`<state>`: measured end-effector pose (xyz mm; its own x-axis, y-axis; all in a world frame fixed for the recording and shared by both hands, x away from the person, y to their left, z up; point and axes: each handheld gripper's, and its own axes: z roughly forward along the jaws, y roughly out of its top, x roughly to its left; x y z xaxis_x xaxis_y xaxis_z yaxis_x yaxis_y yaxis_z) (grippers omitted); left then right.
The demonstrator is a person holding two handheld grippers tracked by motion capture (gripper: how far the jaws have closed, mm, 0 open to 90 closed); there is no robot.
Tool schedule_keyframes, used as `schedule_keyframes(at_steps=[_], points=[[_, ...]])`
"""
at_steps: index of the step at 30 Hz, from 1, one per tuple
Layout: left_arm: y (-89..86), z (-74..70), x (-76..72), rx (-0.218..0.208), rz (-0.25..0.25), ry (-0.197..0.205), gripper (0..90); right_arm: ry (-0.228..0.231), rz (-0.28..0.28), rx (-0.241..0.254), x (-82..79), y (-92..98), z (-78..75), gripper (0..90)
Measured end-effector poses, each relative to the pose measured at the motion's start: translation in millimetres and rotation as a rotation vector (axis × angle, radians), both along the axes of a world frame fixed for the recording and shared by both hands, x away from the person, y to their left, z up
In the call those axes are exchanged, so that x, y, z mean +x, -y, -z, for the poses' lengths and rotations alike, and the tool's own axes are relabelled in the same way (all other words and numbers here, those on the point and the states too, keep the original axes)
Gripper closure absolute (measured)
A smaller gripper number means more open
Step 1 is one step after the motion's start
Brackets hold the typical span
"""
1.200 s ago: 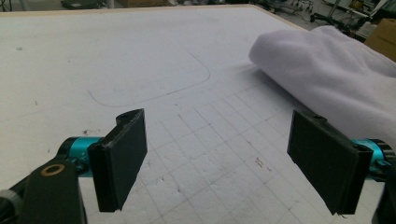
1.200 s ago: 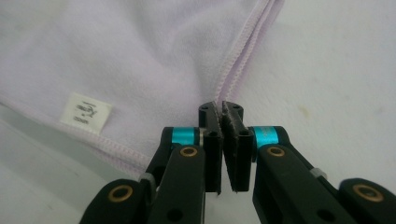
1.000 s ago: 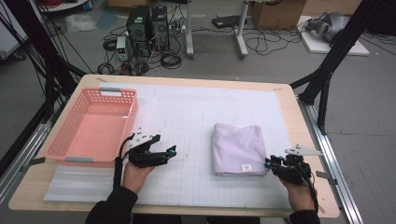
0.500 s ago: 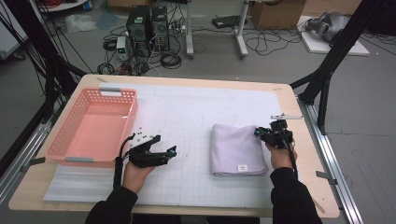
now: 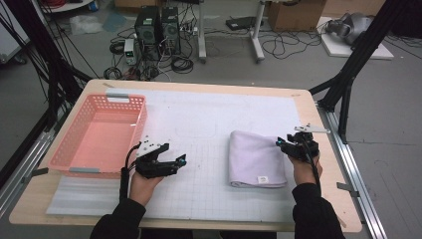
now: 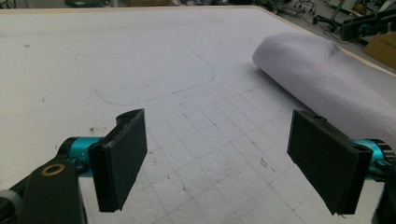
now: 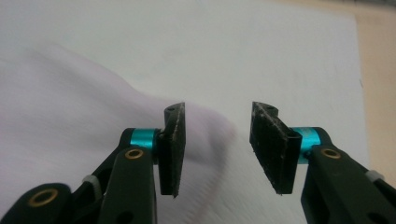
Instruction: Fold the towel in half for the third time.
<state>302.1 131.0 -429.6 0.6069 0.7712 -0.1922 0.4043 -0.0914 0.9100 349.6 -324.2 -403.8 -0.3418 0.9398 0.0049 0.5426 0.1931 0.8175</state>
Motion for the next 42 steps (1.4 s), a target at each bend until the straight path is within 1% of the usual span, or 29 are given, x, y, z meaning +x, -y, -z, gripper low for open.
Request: schedule_keyframes(at_steps=[1,2,3,4,6,7,8,10,11,13,14,15,16,17,18,19,20,23,26,28,29,30,31,33,34,37,39,40,42], points=[[0.0,0.0,0.1,0.001,0.003,-0.001,20.3,0.026,-0.035,0.021,-1.4,-5.9,-3.6,57.0],[0.6,0.1,0.0,0.002,0.003,-0.003,20.3,0.03,-0.092,0.03,-0.1,-12.3,-5.2,60.9],[0.8,0.3,0.1,0.006,0.006,-0.003,20.3,0.012,-0.137,0.017,2.2,-20.1,-4.8,63.4],[1.6,0.4,0.0,0.003,0.007,-0.005,20.3,-0.005,-0.159,-0.001,5.7,-27.9,-2.4,63.8],[2.1,0.3,0.0,0.007,0.012,-0.003,20.3,-0.055,-0.2,-0.003,15.1,-41.6,4.5,64.4],[2.2,0.2,0.1,0.008,0.012,-0.003,20.3,-0.073,-0.218,-0.025,20.4,-48.8,8.3,64.8],[2.4,0.3,0.3,0.006,0.014,-0.003,20.3,-0.102,-0.228,-0.034,25.8,-56.2,12.5,64.7],[2.3,0.3,0.2,0.004,0.009,-0.004,20.3,-0.139,-0.244,-0.086,35.3,-70.8,21.3,64.6],[2.3,0.3,0.3,0.004,0.009,-0.003,20.3,-0.125,-0.239,-0.097,38.9,-75.6,24.5,64.2],[2.4,0.4,0.2,0.004,0.01,-0.006,20.3,-0.121,-0.222,-0.082,43.8,-81.0,26.8,63.3],[2.2,0.4,0.3,0.005,0.011,-0.005,20.3,-0.121,-0.223,-0.088,44.5,-82.2,26.7,62.7],[2.3,0.3,0.2,0.003,0.01,-0.005,20.3,-0.116,-0.227,-0.095,43.7,-81.7,25.3,60.0],[2.0,0.2,0.0,0.002,0.01,-0.005,20.3,-0.112,-0.227,-0.093,42.1,-80.6,23.0,50.8],[1.9,0.1,0.0,0.001,0.008,-0.005,20.3,-0.098,-0.22,-0.076,39.0,-78.9,18.7,45.8],[1.5,0.2,0.0,0.0,0.008,-0.008,20.3,-0.077,-0.217,-0.061,34.1,-77.1,13.6,47.1],[1.2,0.1,0.1,0.001,0.006,-0.008,20.3,-0.047,-0.233,-0.04,28.5,-76.5,8.6,49.2],[1.2,0.0,0.2,-0.001,0.004,-0.008,20.3,-0.037,-0.263,-0.02,23.2,-77.3,5.0,50.8],[0.7,-0.4,0.2,-0.003,0.002,-0.009,20.3,-0.055,-0.364,0.019,10.1,-88.5,2.6,53.8],[1.0,-0.2,0.3,-0.002,0.0,-0.008,20.3,-0.096,-0.439,-0.006,6.5,-105.1,9.2,54.5],[0.8,-0.3,0.2,-0.002,-0.001,-0.009,20.3,-0.131,-0.456,-0.035,8.5,-115.2,17.0,54.0],[0.6,-0.4,0.2,0.0,-0.003,-0.008,20.3,-0.148,-0.471,-0.036,11.2,-119.4,22.4,53.4],[0.5,-0.4,0.4,-0.004,-0.003,-0.009,20.3,-0.159,-0.468,-0.03,11.6,-122.0,24.7,51.8],[0.2,-0.3,0.6,-0.002,-0.001,-0.009,20.3,-0.157,-0.473,-0.028,11.8,-124.6,26.0,49.4],[0.5,0.0,0.7,-0.001,-0.001,-0.011,20.3,-0.155,-0.485,-0.024,10.1,-124.6,23.4,45.2],[0.6,0.1,0.6,0.001,-0.001,-0.012,20.3,-0.147,-0.483,-0.018,7.7,-122.1,20.6,45.5],[0.0,-0.5,-0.4,0.001,-0.001,-0.011,20.3,-0.081,-0.459,0.016,-7.6,-103.7,9.5,47.8],[-0.6,-0.7,-0.7,-0.003,-0.004,-0.011,20.3,-0.046,-0.435,-0.006,-23.1,-83.4,5.2,49.9],[-1.0,-0.9,-0.7,-0.002,-0.007,-0.01,20.3,-0.043,-0.428,-0.01,-28.4,-76.0,5.1,52.7],[-1.3,-1.1,-0.6,-0.002,-0.006,-0.01,20.3,-0.039,-0.396,-0.04,-43.1,-54.4,7.2,55.2]])
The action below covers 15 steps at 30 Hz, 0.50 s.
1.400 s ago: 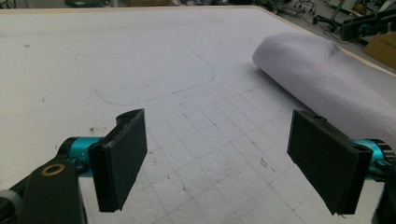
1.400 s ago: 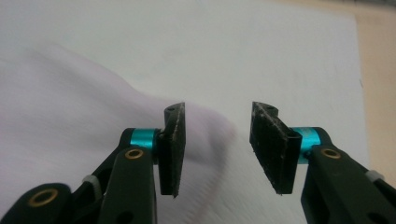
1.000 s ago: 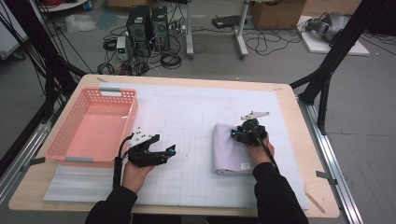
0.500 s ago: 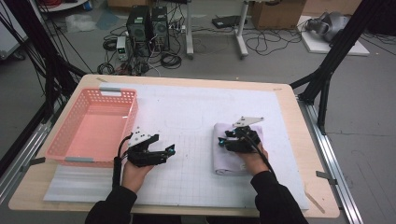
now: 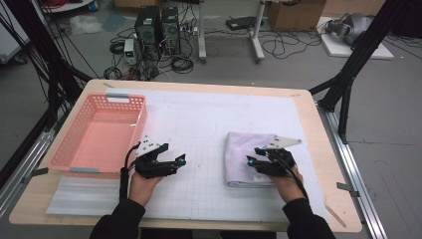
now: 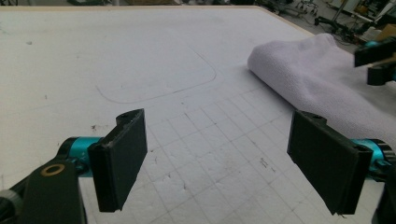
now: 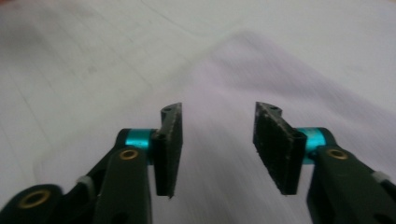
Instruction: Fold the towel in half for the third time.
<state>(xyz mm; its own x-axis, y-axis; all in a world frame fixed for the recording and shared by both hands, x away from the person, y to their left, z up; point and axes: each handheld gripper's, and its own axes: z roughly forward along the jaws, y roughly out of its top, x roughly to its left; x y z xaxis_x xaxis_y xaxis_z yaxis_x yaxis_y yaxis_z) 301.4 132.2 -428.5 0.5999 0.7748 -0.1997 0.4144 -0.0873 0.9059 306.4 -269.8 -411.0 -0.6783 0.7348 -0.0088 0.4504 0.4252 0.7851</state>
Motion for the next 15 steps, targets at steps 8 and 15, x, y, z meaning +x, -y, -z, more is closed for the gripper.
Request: schedule_keyframes(at_steps=[8,15], points=[[1.7,0.4,0.9,-0.007,-0.004,0.0,20.3,-0.043,0.059,0.012,-32.2,52.8,19.4,57.1],[-0.4,-2.3,-0.3,-0.032,0.011,0.013,17.0,0.089,0.17,0.076,-39.7,67.3,1.0,36.1]])
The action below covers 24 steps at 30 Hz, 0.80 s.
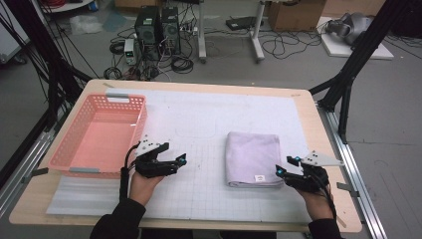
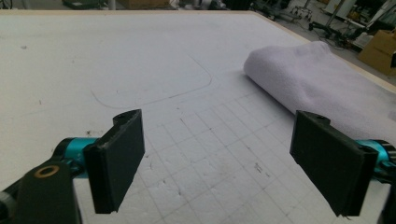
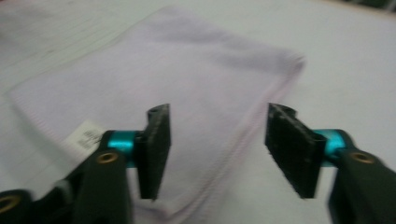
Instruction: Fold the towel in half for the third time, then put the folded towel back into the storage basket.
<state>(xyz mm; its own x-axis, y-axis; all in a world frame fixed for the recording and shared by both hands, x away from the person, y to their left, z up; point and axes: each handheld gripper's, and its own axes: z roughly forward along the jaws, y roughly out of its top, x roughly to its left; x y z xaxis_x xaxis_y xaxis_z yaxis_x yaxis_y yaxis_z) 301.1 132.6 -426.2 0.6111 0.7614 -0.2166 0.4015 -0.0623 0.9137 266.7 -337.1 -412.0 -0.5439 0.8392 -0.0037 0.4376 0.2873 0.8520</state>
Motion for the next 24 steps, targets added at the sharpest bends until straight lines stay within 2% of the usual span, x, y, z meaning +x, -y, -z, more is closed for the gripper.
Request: schedule_keyframes(at_steps=[1,2,6,9,15,20,24], points=[[-1.2,-0.5,-0.6,-0.003,0.008,0.003,16.9,0.022,0.029,-0.02,0.0,3.1,-2.4,34.0],[-1.9,-0.8,-1.3,-0.004,0.012,0.005,16.9,0.029,0.053,-0.016,-0.2,5.8,-3.6,29.8],[-7.4,-2.9,-3.9,-0.017,0.015,0.021,16.7,0.054,0.1,0.06,-2.3,16.0,-7.0,22.9],[-9.1,-4.5,-5.2,-0.021,0.015,0.029,16.7,0.07,0.111,0.085,-4.0,21.7,-10.5,21.1],[-5.6,-5.5,-7.2,-0.012,0.025,0.037,16.7,0.085,0.125,0.092,-7.6,25.9,-13.2,19.5],[-3.3,-4.7,-6.0,-0.011,0.035,0.03,16.7,0.088,0.133,0.093,-10.8,27.2,-16.5,18.3],[-0.7,-3.8,-4.4,-0.014,0.046,0.021,16.8,0.081,0.128,0.073,-10.6,28.0,-15.0,18.1]])
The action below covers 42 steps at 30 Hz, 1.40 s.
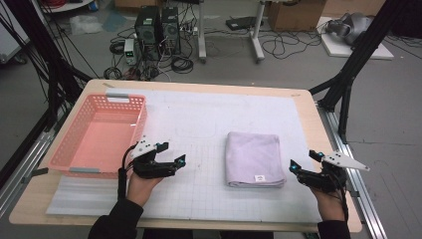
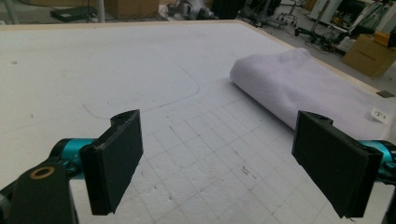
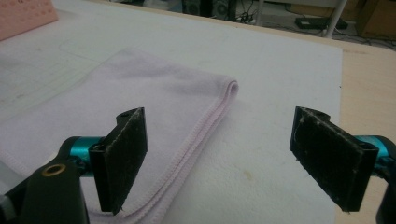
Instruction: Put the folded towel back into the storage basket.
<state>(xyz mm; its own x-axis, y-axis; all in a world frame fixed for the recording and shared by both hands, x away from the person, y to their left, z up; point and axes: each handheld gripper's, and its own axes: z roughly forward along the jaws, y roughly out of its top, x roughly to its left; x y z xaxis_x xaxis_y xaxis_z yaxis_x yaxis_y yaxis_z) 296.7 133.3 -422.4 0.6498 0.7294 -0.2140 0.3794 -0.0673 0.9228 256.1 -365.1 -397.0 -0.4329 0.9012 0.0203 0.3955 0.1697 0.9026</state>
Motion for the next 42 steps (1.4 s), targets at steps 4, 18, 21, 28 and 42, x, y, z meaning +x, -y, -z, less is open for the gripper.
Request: schedule_keyframes(at_steps=[4,18,21,28,42], points=[[4.3,0.3,1.3,0.0,0.011,0.002,16.8,-0.003,0.005,0.002,-0.9,1.8,0.6,18.1],[38.4,-4.0,14.4,-0.01,0.079,-0.043,23.5,-0.022,0.003,0.001,-3.1,4.1,4.5,18.2],[48.4,-5.6,20.9,-0.011,0.091,-0.065,23.9,-0.019,0.004,-0.001,-2.6,5.1,5.2,18.2],[86.9,-5.1,39.1,-0.005,0.13,-0.153,27.4,-0.027,-0.01,-0.005,-0.5,1.9,6.9,18.2],[150.9,18.7,49.9,0.089,0.133,-0.285,28.8,-0.029,-0.016,0.003,0.7,0.9,7.9,18.2]])
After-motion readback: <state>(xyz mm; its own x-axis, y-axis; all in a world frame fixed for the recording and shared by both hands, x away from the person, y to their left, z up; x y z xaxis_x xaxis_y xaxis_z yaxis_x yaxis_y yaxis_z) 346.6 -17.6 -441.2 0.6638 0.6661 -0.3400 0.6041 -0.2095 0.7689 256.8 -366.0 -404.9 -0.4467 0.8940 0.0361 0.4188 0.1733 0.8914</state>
